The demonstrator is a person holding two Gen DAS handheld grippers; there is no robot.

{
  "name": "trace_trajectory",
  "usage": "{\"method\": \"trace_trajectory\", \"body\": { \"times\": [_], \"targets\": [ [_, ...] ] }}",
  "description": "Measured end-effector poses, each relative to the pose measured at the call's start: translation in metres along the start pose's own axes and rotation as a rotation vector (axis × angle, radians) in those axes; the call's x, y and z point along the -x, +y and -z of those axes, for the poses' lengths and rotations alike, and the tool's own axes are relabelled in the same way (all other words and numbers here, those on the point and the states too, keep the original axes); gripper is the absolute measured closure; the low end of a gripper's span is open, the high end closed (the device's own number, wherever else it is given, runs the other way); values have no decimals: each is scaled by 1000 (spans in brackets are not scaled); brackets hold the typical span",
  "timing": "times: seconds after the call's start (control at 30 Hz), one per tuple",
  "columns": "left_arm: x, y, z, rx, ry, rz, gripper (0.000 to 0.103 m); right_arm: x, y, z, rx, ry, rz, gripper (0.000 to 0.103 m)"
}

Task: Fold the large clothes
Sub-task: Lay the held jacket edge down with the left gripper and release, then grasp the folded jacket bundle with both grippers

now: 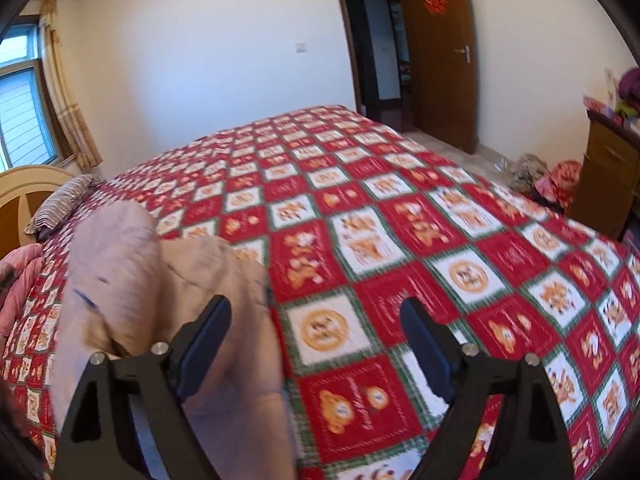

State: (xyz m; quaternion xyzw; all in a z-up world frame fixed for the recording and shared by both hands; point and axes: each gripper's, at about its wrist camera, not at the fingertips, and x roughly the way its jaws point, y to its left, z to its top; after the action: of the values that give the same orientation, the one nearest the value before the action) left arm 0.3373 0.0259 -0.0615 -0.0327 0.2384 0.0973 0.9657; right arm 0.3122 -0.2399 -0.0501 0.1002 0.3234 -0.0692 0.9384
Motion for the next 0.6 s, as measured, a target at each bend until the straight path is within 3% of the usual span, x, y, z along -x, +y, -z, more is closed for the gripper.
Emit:
{"method": "trace_trajectory", "body": {
  "times": [0.1,0.2,0.27,0.37,0.47,0.53,0.6],
  "targets": [
    [-36,-7,8,-15,78,-11,12,8,26,-17,41,-18,-13,19],
    [-59,-42,19,-83,129,30,12,15,58,-36,90,-37,-34,22],
    [-51,-62,26,-120,106,69,12,12,76,-44,116,-38,-46,25],
    [-29,-100,41,-222,52,151,12,-9,94,-51,125,4,-61,35],
    [-14,-125,49,-322,4,187,12,-36,98,-49,128,39,-41,47],
    [-12,-126,46,-321,0,191,12,-58,87,-40,111,81,-13,54],
    [-18,-116,35,-252,33,193,11,-77,69,-28,79,133,2,55]
  ]
}}
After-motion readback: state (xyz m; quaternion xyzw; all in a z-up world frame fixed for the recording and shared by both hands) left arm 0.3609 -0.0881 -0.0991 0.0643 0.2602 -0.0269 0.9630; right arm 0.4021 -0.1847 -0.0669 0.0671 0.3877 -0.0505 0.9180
